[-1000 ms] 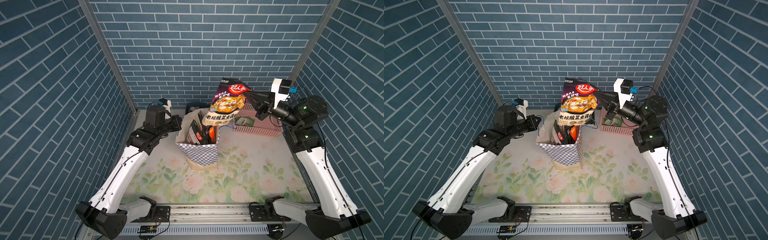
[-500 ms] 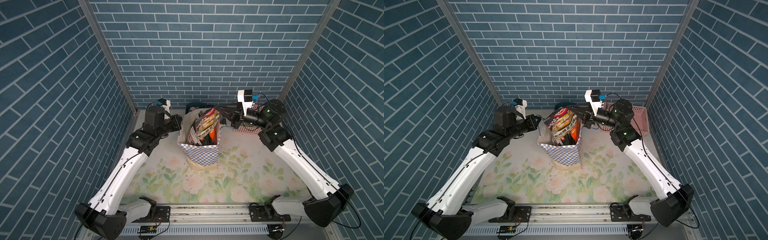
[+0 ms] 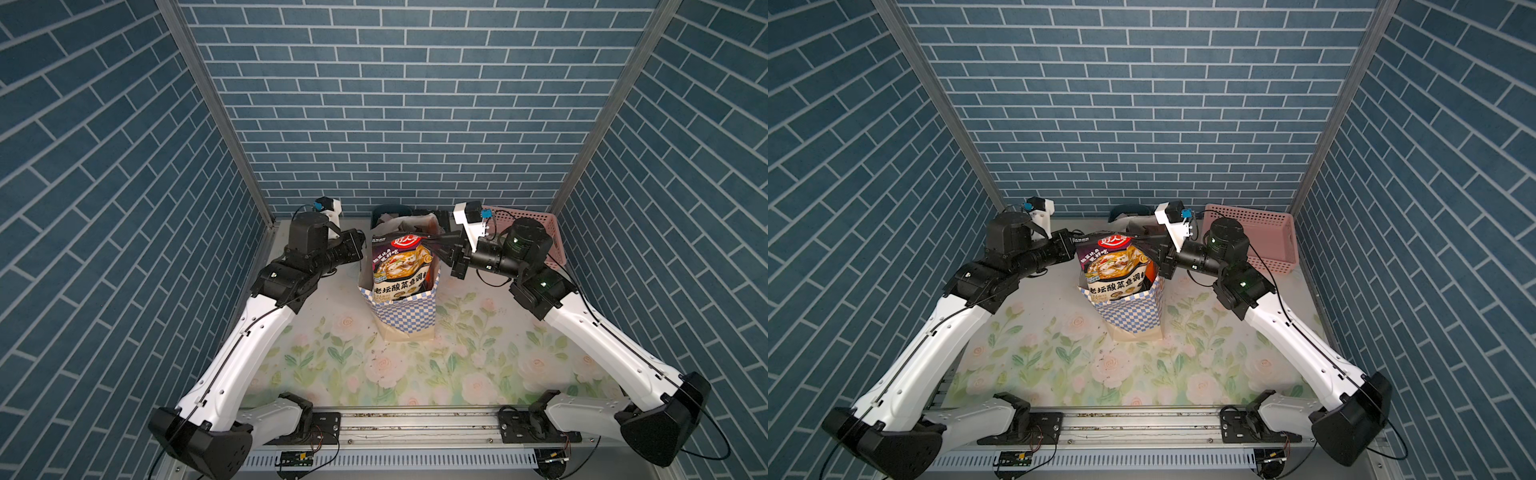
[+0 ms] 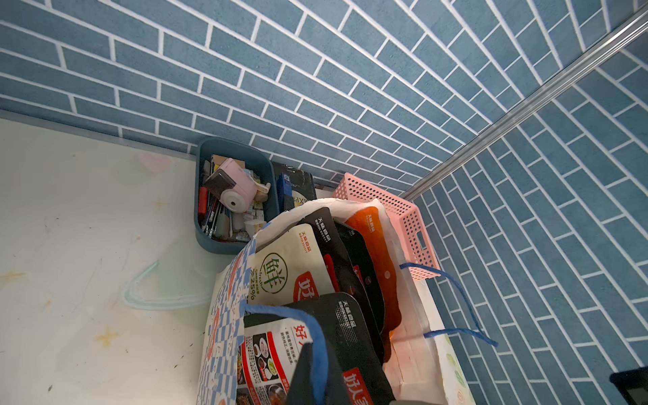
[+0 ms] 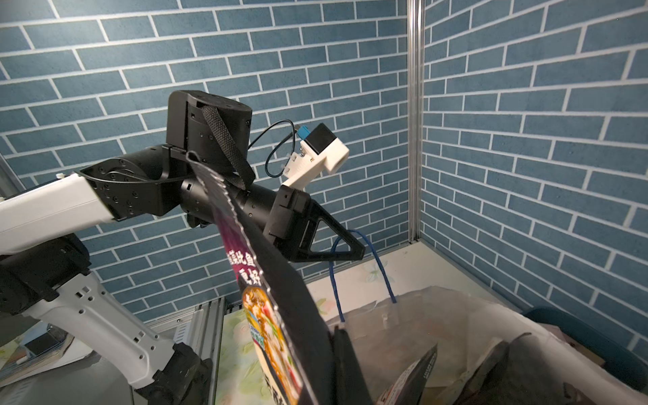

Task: Place the condiment packets inside the bag
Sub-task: Place the condiment packet in the paper bag.

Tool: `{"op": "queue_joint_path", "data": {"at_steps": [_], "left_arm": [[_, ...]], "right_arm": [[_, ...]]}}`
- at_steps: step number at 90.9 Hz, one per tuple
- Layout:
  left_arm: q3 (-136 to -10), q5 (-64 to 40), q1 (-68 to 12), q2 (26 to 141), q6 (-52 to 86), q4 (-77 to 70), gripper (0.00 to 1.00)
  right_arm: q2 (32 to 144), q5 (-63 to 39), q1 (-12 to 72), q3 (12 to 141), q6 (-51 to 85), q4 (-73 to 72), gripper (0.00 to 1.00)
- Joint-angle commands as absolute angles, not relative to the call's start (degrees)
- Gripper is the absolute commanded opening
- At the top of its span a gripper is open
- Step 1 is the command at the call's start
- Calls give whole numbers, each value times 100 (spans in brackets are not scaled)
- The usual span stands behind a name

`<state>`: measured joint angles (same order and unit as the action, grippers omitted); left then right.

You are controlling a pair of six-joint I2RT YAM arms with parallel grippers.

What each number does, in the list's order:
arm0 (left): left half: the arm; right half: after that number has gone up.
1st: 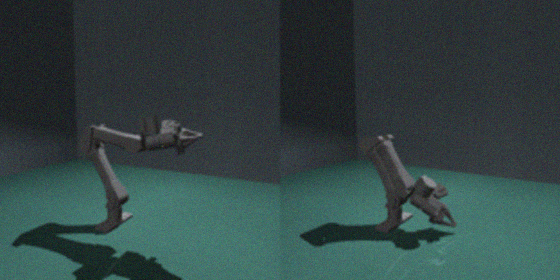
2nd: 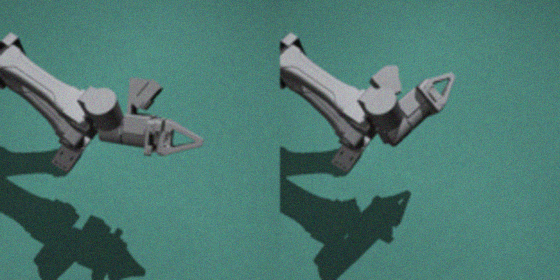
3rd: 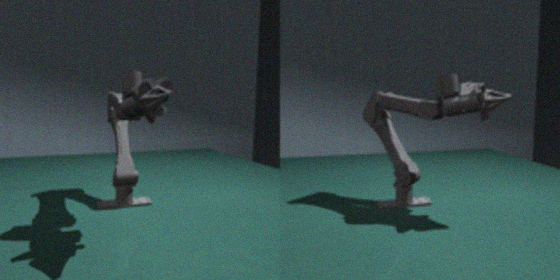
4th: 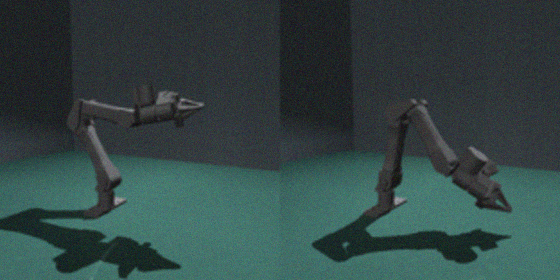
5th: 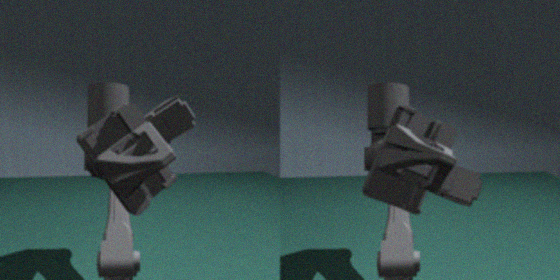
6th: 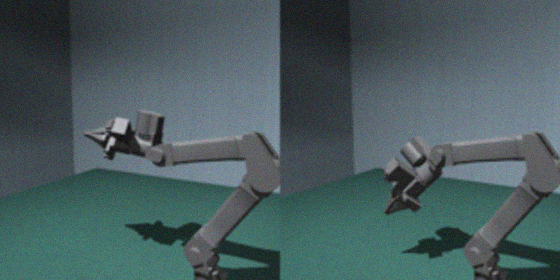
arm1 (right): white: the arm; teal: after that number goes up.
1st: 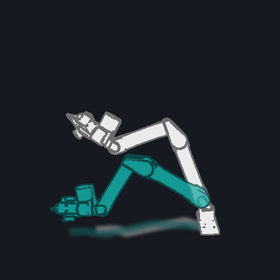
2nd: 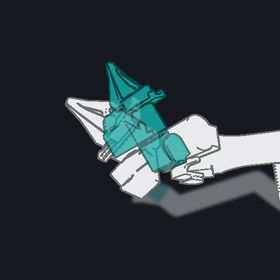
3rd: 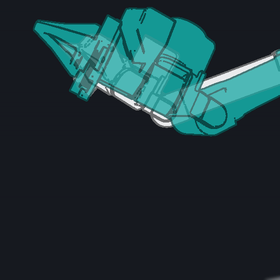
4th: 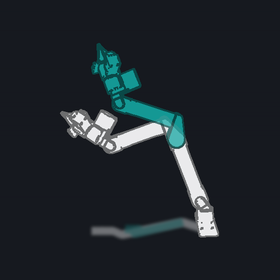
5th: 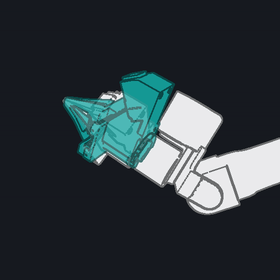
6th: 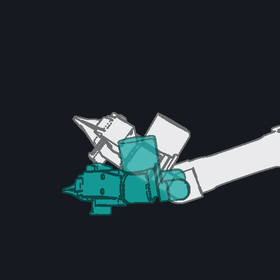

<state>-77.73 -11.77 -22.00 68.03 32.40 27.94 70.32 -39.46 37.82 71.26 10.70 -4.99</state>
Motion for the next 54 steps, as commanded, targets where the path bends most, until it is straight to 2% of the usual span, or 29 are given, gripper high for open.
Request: {"op": "queue_joint_path", "data": {"at_steps": [1, 9, 20, 34, 42, 54], "left_arm": [[-7743, -1247, -2188, 6659, 3216, 2531, 0], [-7734, -1257, -2188, 6652, 3223, 2507, 0], [-7731, -1263, -2188, 6654, 3234, 2496, 0], [-7741, -1246, -2184, 6640, 3213, 2530, 0], [-7742, -1241, -2187, 6649, 3205, 2529, 0], [-7752, -1254, -2188, 6699, 3195, 2505, 0]], "right_arm": [[6803, -4108, 3807, 7527, 834, -37, 0], [6851, -3911, 3804, 7736, 863, 315, 0], [7110, -2651, 3782, 8158, 948, 1320, 0], [7372, -1990, 3688, 8572, 948, 2121, 0], [7479, -2366, 3655, 8727, 844, 2273, 0], [7573, -4097, 3655, 8727, 547, 2187, 0]]}}
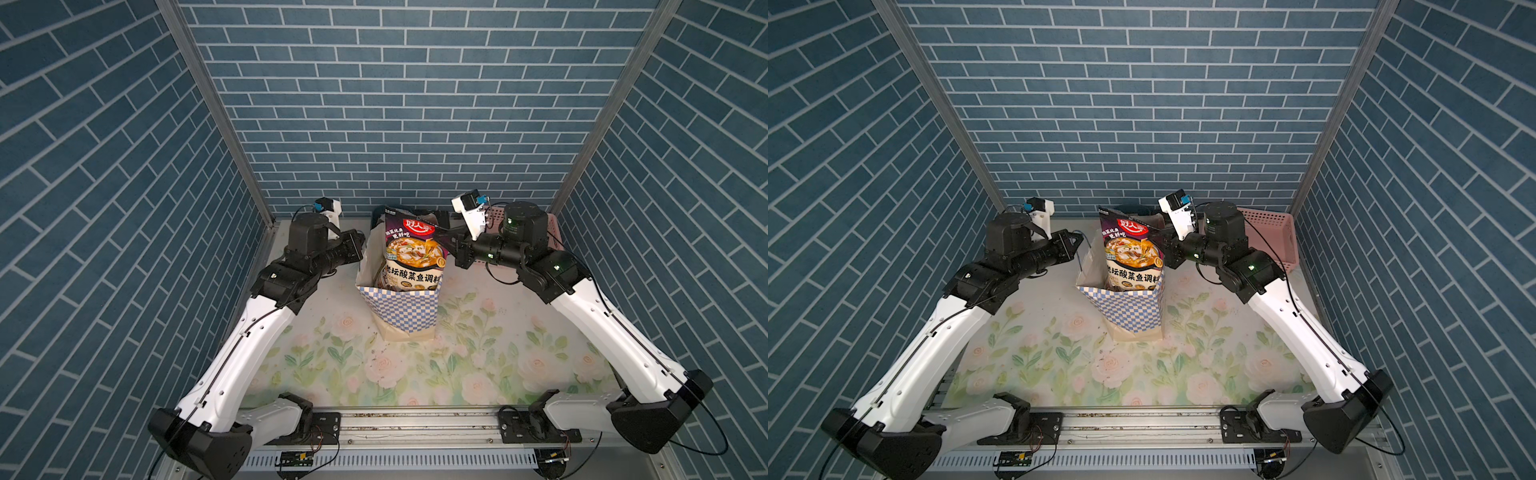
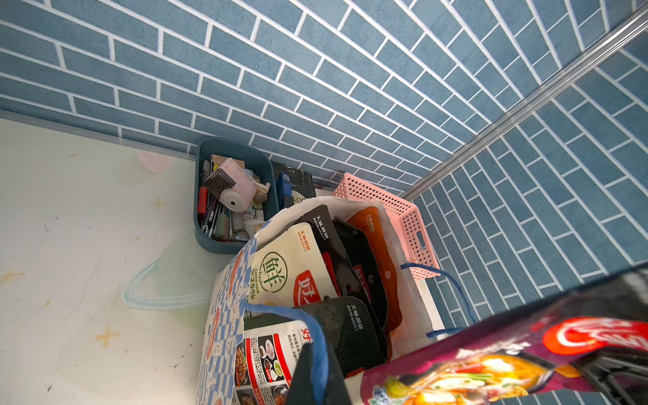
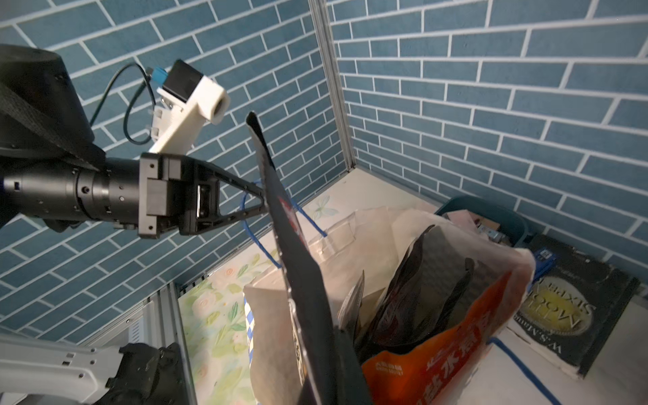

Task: Place the condiment packets inside the bag
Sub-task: Place the condiment packet in the paper bag, then move the storage box to the center of the board.

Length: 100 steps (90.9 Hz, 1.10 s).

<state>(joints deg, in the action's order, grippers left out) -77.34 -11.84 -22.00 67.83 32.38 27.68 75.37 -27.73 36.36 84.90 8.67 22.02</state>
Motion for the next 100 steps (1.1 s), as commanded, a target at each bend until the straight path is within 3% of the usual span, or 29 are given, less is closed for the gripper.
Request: {"op": "queue_joint_path", "data": {"at_steps": [1, 19, 47, 56, 63, 67, 86, 100], "left_arm": [[-7747, -1255, -2188, 6698, 3192, 2501, 0], [-7761, -1242, -2188, 6715, 3191, 2487, 0], [-7760, -1205, -2184, 6706, 3190, 2531, 0], [-7830, -1197, -2188, 6731, 3190, 2548, 0], [-7901, -1186, -2188, 6758, 3190, 2566, 0], [-7944, -1174, -2186, 6781, 3190, 2566, 0], [-8274, -1210, -2184, 6958, 3190, 2547, 0], [-8562, -1308, -2188, 7035, 3186, 2262, 0]], "right_arm": [[7579, -4272, 3656, 8727, 520, 2179, 0], [7726, -6134, 3658, 8635, 290, 2193, 0], [7994, -5315, 3654, 8598, -391, 2963, 0], [7921, -5108, 3655, 8578, -387, 2802, 27], [7857, -4961, 3647, 8611, -427, 2727, 55], [7821, -4887, 3653, 8646, -477, 2717, 62], [7740, -4229, 3416, 9057, -156, 2521, 73], [7760, -2985, 2204, 8974, 973, 2254, 75]]}}
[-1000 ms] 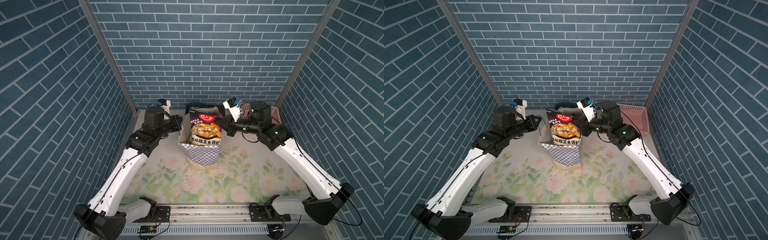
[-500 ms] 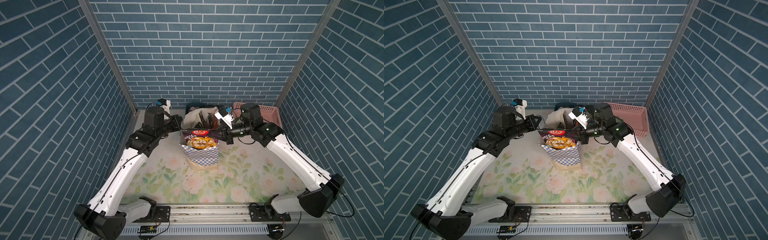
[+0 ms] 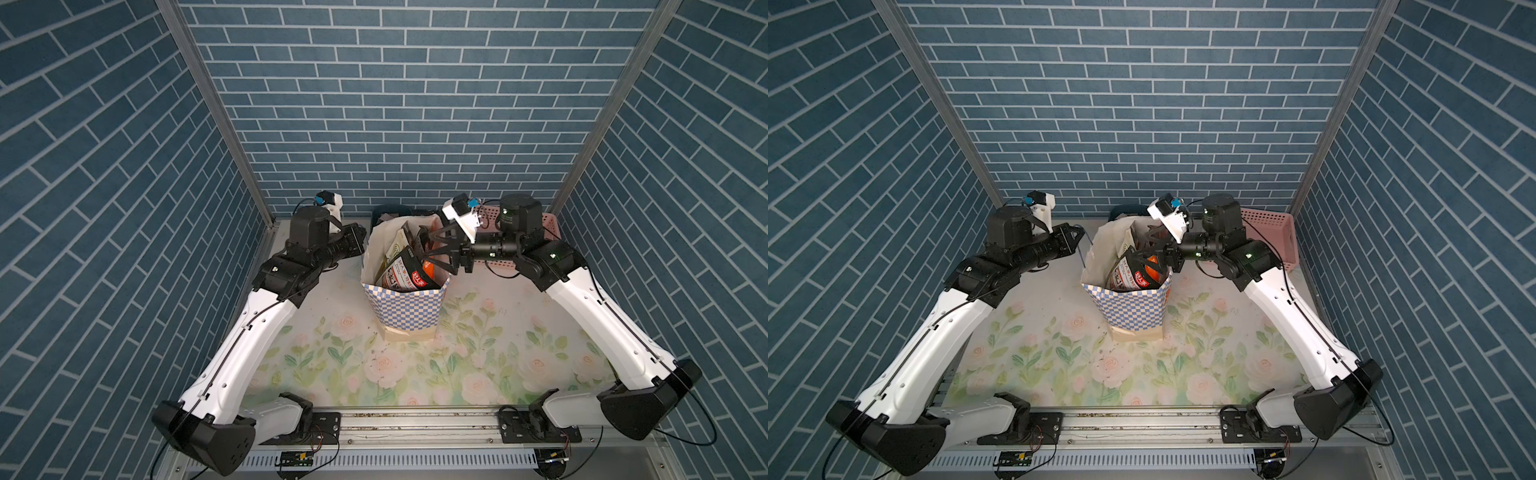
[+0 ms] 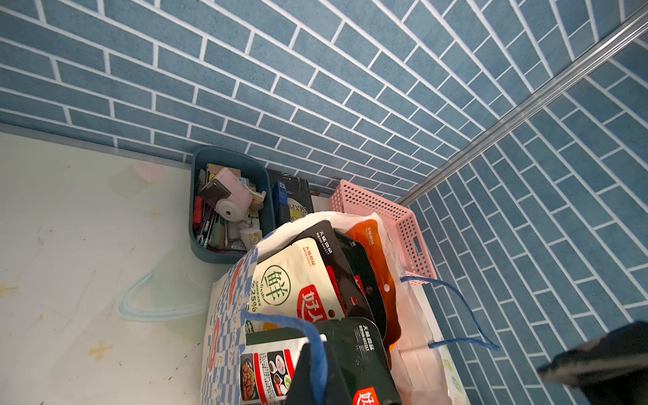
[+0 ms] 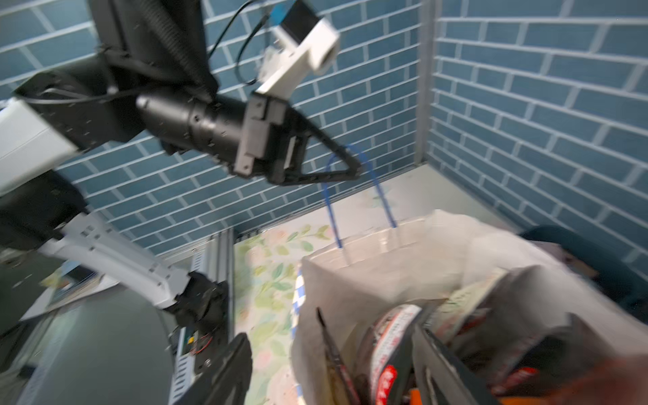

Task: Place the condiment packets inside the bag
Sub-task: Move the storage box to the center of the board.

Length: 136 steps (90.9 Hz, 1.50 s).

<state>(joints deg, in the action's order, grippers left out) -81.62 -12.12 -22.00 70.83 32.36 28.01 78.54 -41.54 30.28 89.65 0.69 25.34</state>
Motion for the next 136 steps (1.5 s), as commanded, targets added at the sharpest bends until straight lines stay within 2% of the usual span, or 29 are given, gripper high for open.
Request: {"op": "queue_joint_path", "data": {"at_steps": [1, 12, 32, 52, 66, 82, 120, 125, 136], "left_arm": [[-8579, -1287, -2188, 7029, 3184, 2252, 0], [-8806, -737, -2176, 6986, 3028, 2500, 0], [-8505, -461, -2162, 6725, 2920, 2844, 0], [-8093, -387, -2162, 6412, 2866, 2870, 0], [-8064, -494, -2162, 6412, 2824, 2863, 0], [-7915, -476, -2156, 6362, 2803, 2846, 0], [-7857, -488, -2153, 6353, 2829, 2808, 0], [-7857, -488, -2149, 6350, 2832, 2820, 0], [-7883, -452, -2152, 6324, 2825, 2868, 0]], "right_arm": [[7769, -2846, 2104, 8943, 1062, 2261, 75], [8154, -1690, 1172, 8656, 1449, 2553, 76], [9855, -942, 374, 8833, 1217, 2475, 86], [11649, -474, 88, 10154, 1424, 2403, 88], [12981, -759, 88, 11466, 1410, 2769, 88], [13821, -1115, 96, 12428, 1442, 3110, 85], [14503, -1557, 202, 12395, 1455, 3041, 76], [14545, -1589, 207, 12344, 1463, 3067, 71], [14335, -1562, 235, 11894, 1455, 3111, 51]]}}
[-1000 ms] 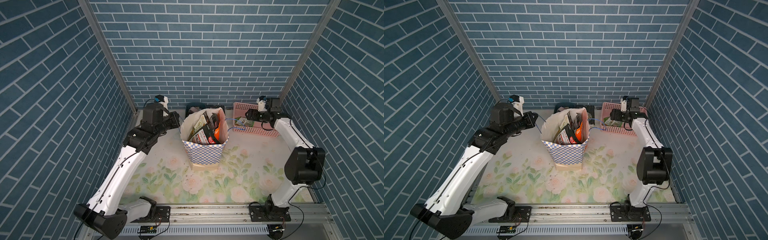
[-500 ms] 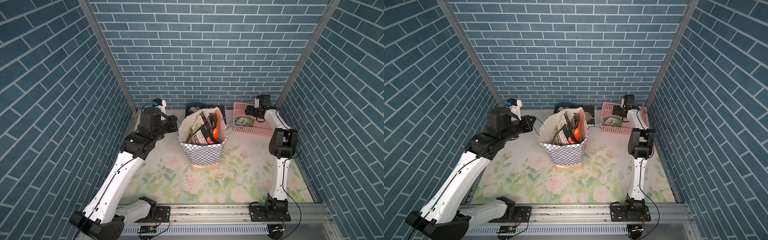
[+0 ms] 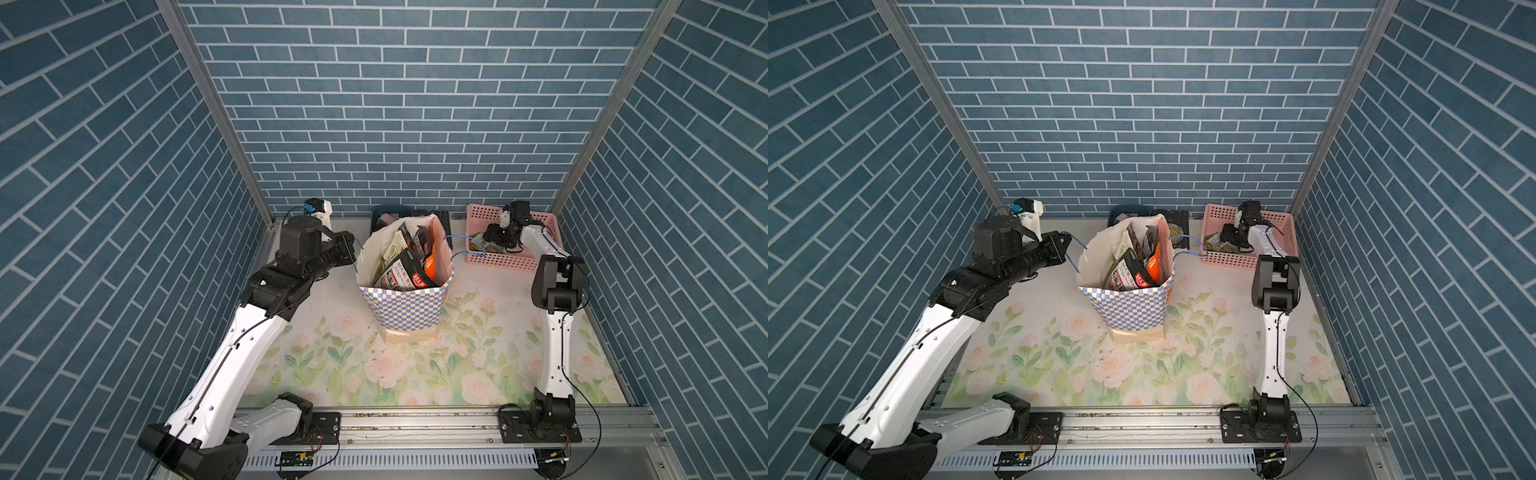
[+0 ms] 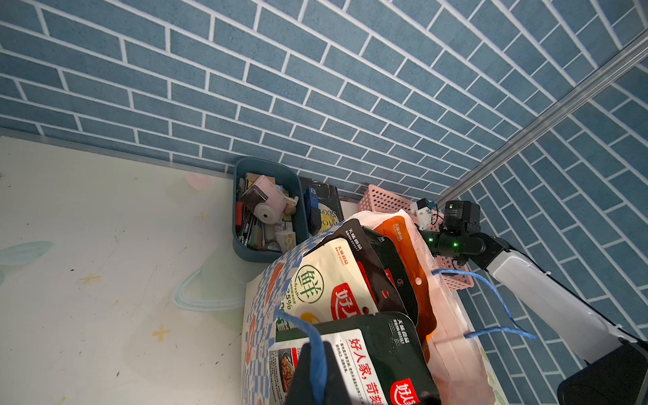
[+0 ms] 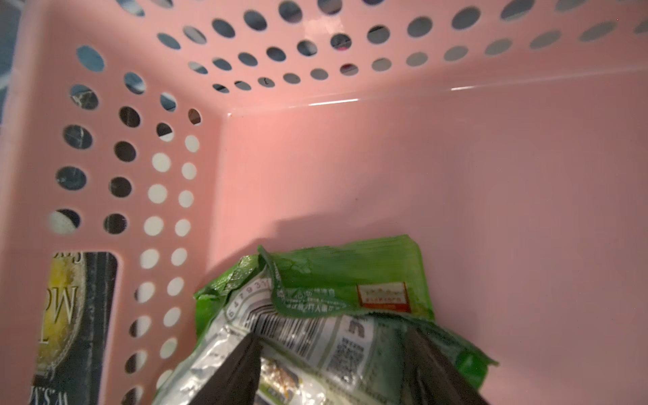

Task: Place the condiment packets inside the bag
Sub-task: Move the storage box to the center of the board, then pick up the condiment packet from the storage box.

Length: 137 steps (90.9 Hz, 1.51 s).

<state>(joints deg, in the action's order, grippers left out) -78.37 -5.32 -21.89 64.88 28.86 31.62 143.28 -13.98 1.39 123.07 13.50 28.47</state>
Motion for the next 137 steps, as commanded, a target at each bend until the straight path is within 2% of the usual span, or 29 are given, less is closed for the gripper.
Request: {"op": "queue_joint_path", "data": {"at_steps": [1, 13, 22, 44, 54, 75, 88, 90, 93, 96, 103, 108, 116, 124, 137], "left_arm": [[-7883, -446, -2153, 6317, 2827, 2871, 0], [-7850, -391, -2158, 6246, 2829, 2874, 0], [-7844, -421, -2154, 6226, 2827, 2874, 0], [-7763, -431, -2153, 6137, 2826, 2817, 0], [-7737, -421, -2153, 6109, 2827, 2783, 0], [-7743, -508, -2153, 6203, 2830, 2695, 0], [-7728, -559, -2153, 6235, 2843, 2634, 0], [-7726, -573, -2153, 6241, 2849, 2625, 0], [-7726, -588, -2149, 6248, 2855, 2613, 0], [-7726, -615, -2153, 6259, 2856, 2609, 0], [-7730, -631, -2153, 6271, 2856, 2616, 0], [-7739, -619, -2153, 6281, 2846, 2648, 0], [-7749, -600, -2153, 6272, 2834, 2700, 0], [-7748, -570, -2153, 6253, 2828, 2722, 0], [-7750, -547, -2153, 6234, 2822, 2742, 0]], "right_arm": [[14291, -1554, 240, 11818, 1452, 3098, 50], [13565, -1521, 263, 10532, 1362, 2817, 26], [12789, -1412, 264, 9369, 1397, 2481, 0], [10522, -1519, 320, 6791, 1664, 2043, 0], [9613, -1349, 349, 6009, 1731, 2030, 0], [8595, -1013, 565, 6046, 1674, 2272, 0], [8629, -1095, 729, 6249, 1625, 2379, 0], [8718, -1124, 760, 6291, 1608, 2414, 5], [8860, -1101, 854, 6341, 1570, 2455, 25], [9022, -964, 980, 6396, 1543, 2501, 40], [9337, -598, 1300, 6538, 1495, 2527, 62], [9566, -478, 1433, 6638, 1521, 2510, 69], [9913, -466, 1516, 6810, 1623, 2502, 72], [10192, -96, 1600, 6982, 1651, 2582, 81], [10578, 99, 1617, 7053, 1696, 2584, 83]]}}
